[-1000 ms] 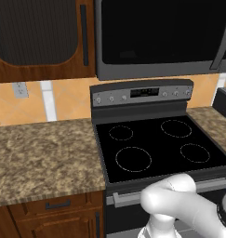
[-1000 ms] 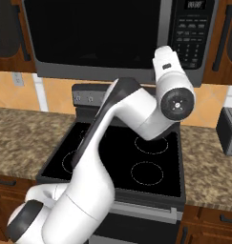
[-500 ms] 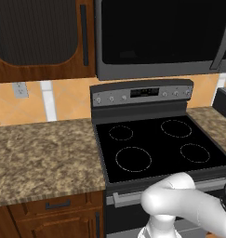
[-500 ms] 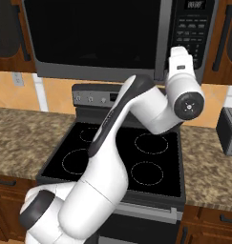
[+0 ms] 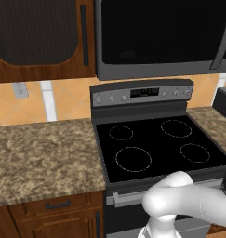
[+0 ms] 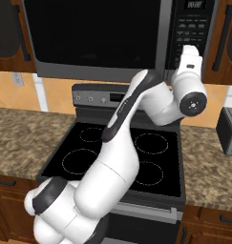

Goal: Open the microwave, place the bowl with waffle inside the microwave, then close the microwave door and turn it on.

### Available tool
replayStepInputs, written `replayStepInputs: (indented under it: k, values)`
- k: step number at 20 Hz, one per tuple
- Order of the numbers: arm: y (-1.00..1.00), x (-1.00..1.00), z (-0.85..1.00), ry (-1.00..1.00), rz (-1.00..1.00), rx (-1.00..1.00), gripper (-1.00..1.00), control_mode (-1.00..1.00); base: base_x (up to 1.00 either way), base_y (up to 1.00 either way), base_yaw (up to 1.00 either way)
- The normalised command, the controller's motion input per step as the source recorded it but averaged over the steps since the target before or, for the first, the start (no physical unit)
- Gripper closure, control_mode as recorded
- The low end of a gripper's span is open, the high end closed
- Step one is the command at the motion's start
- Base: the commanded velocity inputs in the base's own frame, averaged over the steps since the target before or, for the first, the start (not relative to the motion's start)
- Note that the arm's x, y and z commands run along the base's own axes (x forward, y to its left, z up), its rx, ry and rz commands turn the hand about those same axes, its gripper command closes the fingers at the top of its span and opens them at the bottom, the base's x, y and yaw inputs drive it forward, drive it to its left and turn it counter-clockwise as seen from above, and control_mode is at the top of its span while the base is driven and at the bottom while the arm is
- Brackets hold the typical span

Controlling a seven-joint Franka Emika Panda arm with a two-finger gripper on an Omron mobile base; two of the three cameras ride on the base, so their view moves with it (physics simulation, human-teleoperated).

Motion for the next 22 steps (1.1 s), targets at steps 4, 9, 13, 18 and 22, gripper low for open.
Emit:
replayStepInputs:
  k: [4,9,13,18,22]
  values:
    - [-0.26,0.07,0.00,0.00,0.04,0.14,1.00,-1.00,0.00,0.00,0.00]
    - [-0.05,0.07,-0.02,-0.01,0.11,0.07,1.00,-1.00,0.00,0.00,0.00]
    - [0.05,0.07,-0.02,-0.01,0.19,0.03,1.00,-1.00,0.00,0.00,0.00]
    - [0.12,0.22,-0.01,-0.01,0.14,0.00,1.00,-1.00,0.00,0.00,0.00]
    - [0.03,0.54,-0.04,0.00,0.06,0.00,1.00,-1.00,0.00,0.00,0.00]
